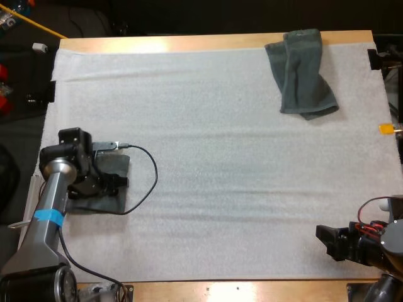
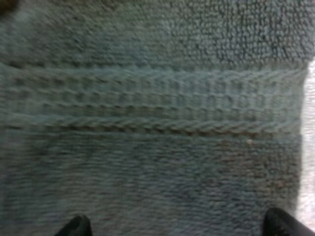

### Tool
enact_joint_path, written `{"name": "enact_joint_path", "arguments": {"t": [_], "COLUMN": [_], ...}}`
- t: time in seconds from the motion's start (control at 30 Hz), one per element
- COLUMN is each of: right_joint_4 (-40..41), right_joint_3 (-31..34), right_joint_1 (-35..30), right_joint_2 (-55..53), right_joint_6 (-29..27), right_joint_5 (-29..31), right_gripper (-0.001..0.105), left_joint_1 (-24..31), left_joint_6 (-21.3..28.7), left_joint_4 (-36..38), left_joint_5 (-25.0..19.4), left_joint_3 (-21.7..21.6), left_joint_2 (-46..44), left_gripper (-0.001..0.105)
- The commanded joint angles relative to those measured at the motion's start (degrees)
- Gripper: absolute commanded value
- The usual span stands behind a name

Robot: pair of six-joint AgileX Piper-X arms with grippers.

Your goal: Pick towel from pile, fold and stack

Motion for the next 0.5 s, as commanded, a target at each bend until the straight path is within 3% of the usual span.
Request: {"name": "enact_joint_path", "arguments": {"t": [0.0, 0.13, 0.33, 0.47], "right_joint_4": [-0.03, -0.03, -0.03, -0.03], "right_joint_3": [-0.42, -0.42, -0.42, -0.42], "right_joint_1": [0.03, 0.03, 0.03, 0.03], "right_joint_2": [-0.28, -0.28, -0.28, -0.28], "right_joint_6": [0.27, 0.27, 0.27, 0.27], "right_joint_5": [-0.11, -0.11, -0.11, -0.11], "right_gripper": [0.071, 0.071, 0.071, 0.071], "left_joint_1": [0.24, 0.28, 0.28, 0.28], "left_joint_6": [-0.56, -0.68, -1.78, -2.75], "left_joint_4": [-0.82, -2.5, -1.33, -0.68], "left_joint_5": [2.19, 2.57, 2.54, 8.4], "left_joint_3": [0.84, 3.21, 2.65, 0.61], "left_joint_2": [-0.02, 0.4, 0.88, -2.72], "left_gripper": [0.065, 0.065, 0.065, 0.065]}}
